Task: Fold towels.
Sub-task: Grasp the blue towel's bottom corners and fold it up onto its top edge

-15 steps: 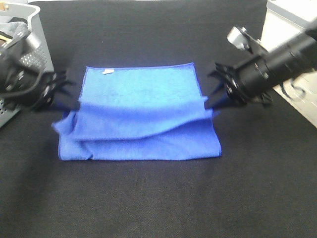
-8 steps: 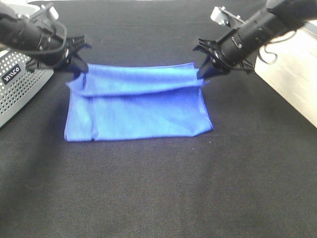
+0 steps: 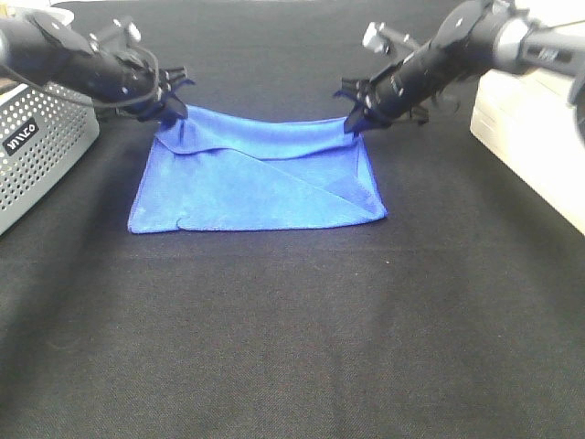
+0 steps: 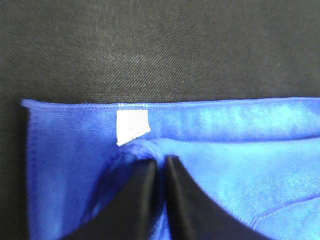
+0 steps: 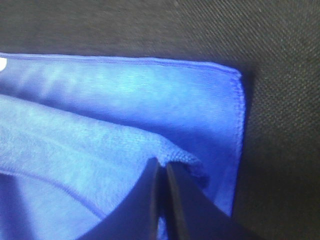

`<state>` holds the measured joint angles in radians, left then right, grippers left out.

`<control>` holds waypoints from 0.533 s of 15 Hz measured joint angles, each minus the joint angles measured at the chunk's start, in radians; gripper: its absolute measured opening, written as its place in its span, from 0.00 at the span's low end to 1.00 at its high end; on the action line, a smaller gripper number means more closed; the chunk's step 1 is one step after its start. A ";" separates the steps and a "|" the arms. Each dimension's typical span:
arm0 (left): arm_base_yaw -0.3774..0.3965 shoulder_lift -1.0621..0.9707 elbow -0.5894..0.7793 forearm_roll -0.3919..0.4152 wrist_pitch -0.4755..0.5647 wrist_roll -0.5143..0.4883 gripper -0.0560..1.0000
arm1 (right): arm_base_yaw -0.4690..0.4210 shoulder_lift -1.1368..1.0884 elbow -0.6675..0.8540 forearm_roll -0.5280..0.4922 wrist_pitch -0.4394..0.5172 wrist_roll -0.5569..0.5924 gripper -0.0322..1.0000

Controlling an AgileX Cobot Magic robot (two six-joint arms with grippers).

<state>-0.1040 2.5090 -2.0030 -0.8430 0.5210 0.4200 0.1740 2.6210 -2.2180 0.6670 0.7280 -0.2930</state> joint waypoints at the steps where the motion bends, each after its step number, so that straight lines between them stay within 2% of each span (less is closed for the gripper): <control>1: 0.000 0.017 -0.023 -0.002 0.006 0.008 0.29 | 0.000 0.012 -0.010 -0.002 0.000 0.007 0.17; 2: 0.000 0.017 -0.027 -0.004 0.006 0.026 0.44 | 0.000 0.014 -0.013 -0.002 0.000 0.008 0.31; 3: 0.000 0.017 -0.034 -0.009 0.007 0.042 0.63 | 0.000 0.011 -0.017 -0.002 0.001 0.009 0.50; 4: 0.000 0.017 -0.034 -0.010 0.024 0.042 0.69 | 0.000 0.006 -0.017 -0.018 0.021 0.009 0.70; 5: 0.000 0.017 -0.034 -0.010 0.024 0.042 0.69 | 0.000 0.006 -0.017 -0.018 0.021 0.009 0.70; 6: 0.000 0.016 -0.034 -0.009 0.061 0.042 0.71 | 0.000 -0.006 -0.017 -0.040 0.060 0.010 0.76; 8: 0.002 -0.003 -0.034 0.029 0.143 0.042 0.71 | 0.000 -0.059 -0.017 -0.091 0.164 0.011 0.79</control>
<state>-0.1020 2.5060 -2.0370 -0.8140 0.6640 0.4620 0.1740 2.5620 -2.2350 0.5760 0.8920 -0.2820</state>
